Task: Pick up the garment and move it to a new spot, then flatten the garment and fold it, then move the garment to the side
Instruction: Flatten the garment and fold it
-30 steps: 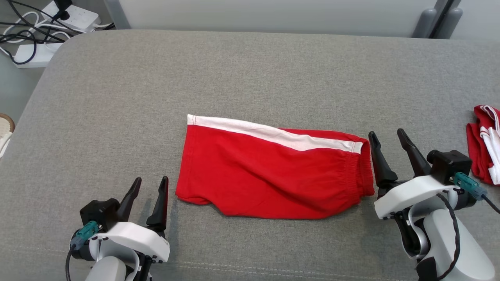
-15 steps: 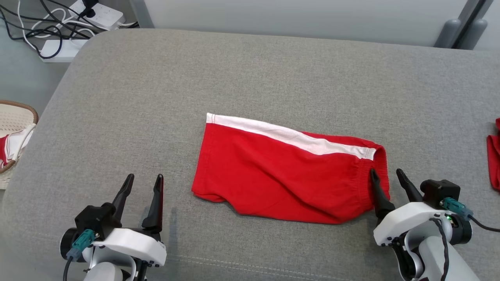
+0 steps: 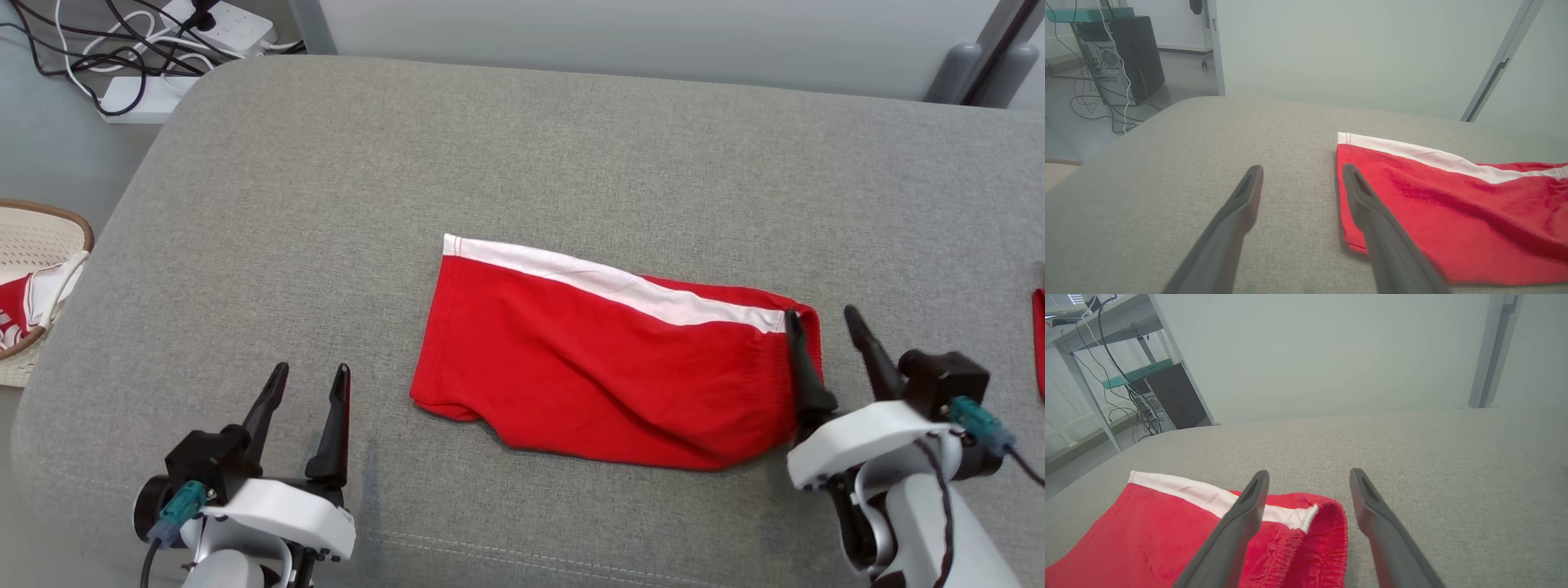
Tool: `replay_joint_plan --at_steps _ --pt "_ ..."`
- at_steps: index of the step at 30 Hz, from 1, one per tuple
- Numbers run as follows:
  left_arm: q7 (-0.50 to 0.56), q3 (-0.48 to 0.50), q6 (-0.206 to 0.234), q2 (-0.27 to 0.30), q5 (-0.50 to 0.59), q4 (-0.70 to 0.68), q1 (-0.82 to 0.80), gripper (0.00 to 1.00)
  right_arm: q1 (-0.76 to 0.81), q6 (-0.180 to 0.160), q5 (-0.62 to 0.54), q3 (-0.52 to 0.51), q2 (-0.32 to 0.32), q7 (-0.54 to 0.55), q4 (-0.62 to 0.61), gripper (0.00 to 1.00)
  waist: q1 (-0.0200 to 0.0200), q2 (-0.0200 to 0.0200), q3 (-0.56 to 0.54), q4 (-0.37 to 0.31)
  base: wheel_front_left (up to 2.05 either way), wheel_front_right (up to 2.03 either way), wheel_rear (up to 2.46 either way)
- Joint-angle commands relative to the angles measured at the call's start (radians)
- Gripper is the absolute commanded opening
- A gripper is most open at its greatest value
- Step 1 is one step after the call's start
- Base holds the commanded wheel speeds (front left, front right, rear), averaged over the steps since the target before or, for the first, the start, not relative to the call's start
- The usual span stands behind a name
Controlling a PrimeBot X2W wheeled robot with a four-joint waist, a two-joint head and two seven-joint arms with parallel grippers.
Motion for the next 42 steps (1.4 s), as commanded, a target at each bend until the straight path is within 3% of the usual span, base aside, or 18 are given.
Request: replay_joint_plan --at_steps 1,7,17,32,42 --pt "-0.006 0.023 -0.006 0.009 -0.002 -0.022 0.006 1.0 0.018 0.004 -0.011 0.037 0.009 -0.01 -0.016 1.0 0.0 0.0 -0.002 -0.001 0.0 0.0 0.0" --pt "-0.006 0.012 -0.007 0.008 -0.039 -0.004 0.0 1.0 -0.002 0.004 -0.093 0.07 0.009 -0.01 0.098 1.0 0.0 0.0 0.003 0.001 0.0 0.0 0.0" --pt "-0.006 0.011 -0.007 0.007 -0.082 0.009 0.003 1.0 -0.052 0.004 -0.156 -0.005 0.009 -0.01 0.208 1.0 0.0 0.0 0.023 0.003 0.0 0.0 0.0" --pt "-0.006 0.001 -0.007 0.006 -0.09 0.011 -0.02 1.0 -0.099 0.004 0.146 0.092 0.009 -0.01 0.311 1.0 0.0 0.0 0.047 0.011 0.0 0.0 0.0" --pt "-0.006 -0.015 -0.007 0.006 -0.082 0.009 -0.022 1.0 -0.137 0.004 0.406 0.312 0.009 0.016 0.383 1.0 0.0 0.0 0.052 0.027 0.0 0.0 0.0"
